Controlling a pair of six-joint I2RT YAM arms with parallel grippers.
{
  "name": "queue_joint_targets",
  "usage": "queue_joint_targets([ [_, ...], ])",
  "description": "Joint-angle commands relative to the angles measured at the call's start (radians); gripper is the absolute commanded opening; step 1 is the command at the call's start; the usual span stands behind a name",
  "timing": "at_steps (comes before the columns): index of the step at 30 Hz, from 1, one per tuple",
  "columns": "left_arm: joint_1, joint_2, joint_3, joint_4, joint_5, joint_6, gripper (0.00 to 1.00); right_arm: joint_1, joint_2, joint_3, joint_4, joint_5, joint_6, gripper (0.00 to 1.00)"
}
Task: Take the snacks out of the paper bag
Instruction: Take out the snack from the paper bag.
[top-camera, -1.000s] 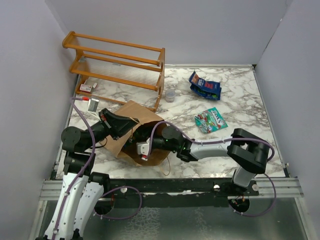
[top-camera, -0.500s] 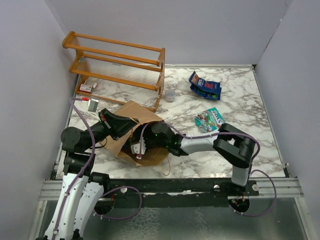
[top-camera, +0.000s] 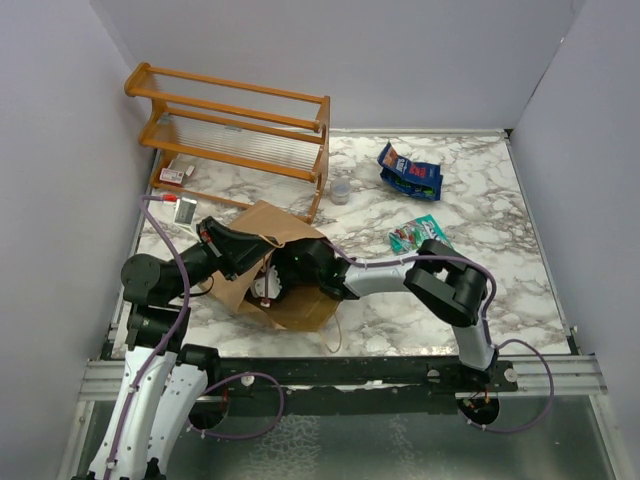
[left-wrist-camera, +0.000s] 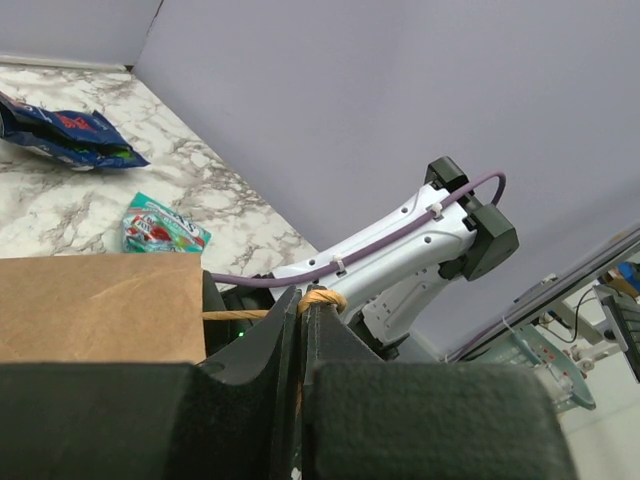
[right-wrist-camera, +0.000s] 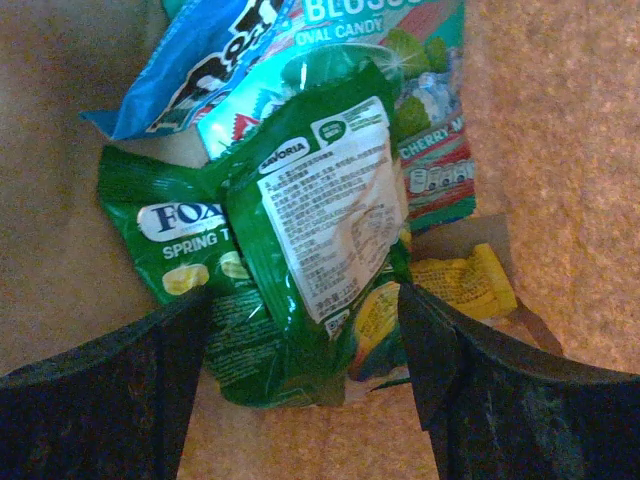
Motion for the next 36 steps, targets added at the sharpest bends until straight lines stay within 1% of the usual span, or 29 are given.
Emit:
queue_joint_targets([
  [1, -0.002, -0.006, 0.036, 0.053, 0.026, -0.014, 0.0, -0.001, 0.075, 0.073, -0.038, 0.052, 0.003, 0.76],
  [6, -0.002, 0.005, 0.046, 0.064, 0.03, -0.019, 0.0, 0.0, 0.119, 0.108, -0.014, 0.096, 0.028, 0.76],
  [7, -0.002, 0.004, 0.048, 0.063, 0.03, -0.021, 0.0, 0.0, 0.125, 0.114, -0.01, 0.11, 0.033, 0.74],
  [9, -0.002, 0.003, 0.05, 0.062, 0.03, -0.02, 0.0, -0.001, 0.139, 0.135, -0.014, 0.133, 0.043, 0.68],
  [10, -0.002, 0.003, 0.05, 0.06, 0.028, -0.02, 0.0, 0.0, 0.143, 0.144, -0.008, 0.145, 0.053, 0.62],
  [12, -0.002, 0.0, 0.05, 0.056, 0.026, -0.02, 0.0, 0.0, 0.144, 0.144, 0.028, 0.163, 0.071, 0.43],
  [13, -0.002, -0.003, 0.05, 0.052, 0.026, -0.019, 0.0, 0.0, 0.141, 0.139, 0.049, 0.166, 0.082, 0.36],
  [15, -0.002, -0.005, 0.048, 0.04, 0.021, -0.013, 0.0, 0.0, 0.133, 0.135, 0.072, 0.167, 0.104, 0.27],
  [17, -0.002, -0.007, 0.046, 0.033, 0.019, -0.009, 0.0, 0.0, 0.123, 0.137, 0.099, 0.175, 0.128, 0.21],
  [19, -0.002, -0.011, 0.047, 0.016, 0.015, 0.002, 0.0, 0.0, 0.106, 0.127, 0.134, 0.191, 0.142, 0.1],
  [21, -0.002, -0.016, 0.054, -0.014, 0.004, 0.021, 0.0, 0.0, 0.081, 0.109, 0.169, 0.206, 0.146, 0.02],
  [26, -0.002, -0.036, 0.058, -0.085, -0.045, 0.068, 0.0, 0.0, -0.01, 0.053, 0.181, 0.218, 0.176, 0.01],
  [29, -0.002, -0.041, 0.058, -0.129, -0.094, 0.095, 0.0, -0.001, -0.102, -0.025, 0.166, 0.18, 0.207, 0.01],
  [32, -0.002, -0.034, 0.056, -0.146, -0.115, 0.097, 0.0, -0.001, -0.202, -0.119, 0.167, 0.128, 0.241, 0.01],
  [36, -0.002, -0.028, 0.041, -0.118, -0.127, 0.073, 0.0, 0.001, -0.295, -0.157, 0.073, 0.068, 0.291, 0.01],
])
